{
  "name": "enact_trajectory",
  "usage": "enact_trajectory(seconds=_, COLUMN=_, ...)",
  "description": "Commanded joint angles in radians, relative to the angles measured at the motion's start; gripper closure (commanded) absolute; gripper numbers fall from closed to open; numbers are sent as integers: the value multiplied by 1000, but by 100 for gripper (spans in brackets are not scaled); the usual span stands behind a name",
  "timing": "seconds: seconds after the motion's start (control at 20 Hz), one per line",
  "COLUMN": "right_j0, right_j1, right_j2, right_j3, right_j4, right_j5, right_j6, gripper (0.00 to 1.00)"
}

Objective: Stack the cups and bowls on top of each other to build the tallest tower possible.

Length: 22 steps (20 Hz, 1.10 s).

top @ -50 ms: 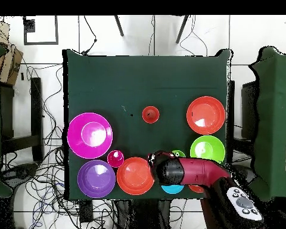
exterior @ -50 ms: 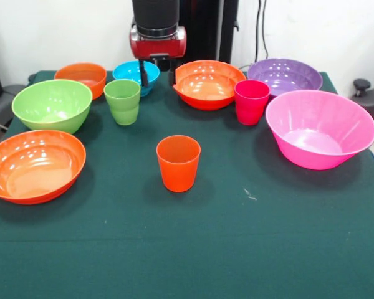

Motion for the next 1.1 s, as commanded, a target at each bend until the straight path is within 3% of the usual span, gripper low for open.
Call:
enact_trajectory(seconds=0.05, right_j0=-28, right_j1=58, right_j2=86, right_j3=-60, right_j4=-79, right_j5=-27, right_j6=-26, gripper=0)
enact_trajectory(seconds=0.8, right_j0=-63, right_j1=-62, right_j2=125, right_j3=-10, right_j4=-61, right_j5=75, right_j6=-59, gripper=0)
enact_trajectory(seconds=1.1, right_j0=-58, right_j1=-10, right_j2=122, right_j3=-45, right_j4=-74, right_j5=56, right_j6=-51, gripper=0)
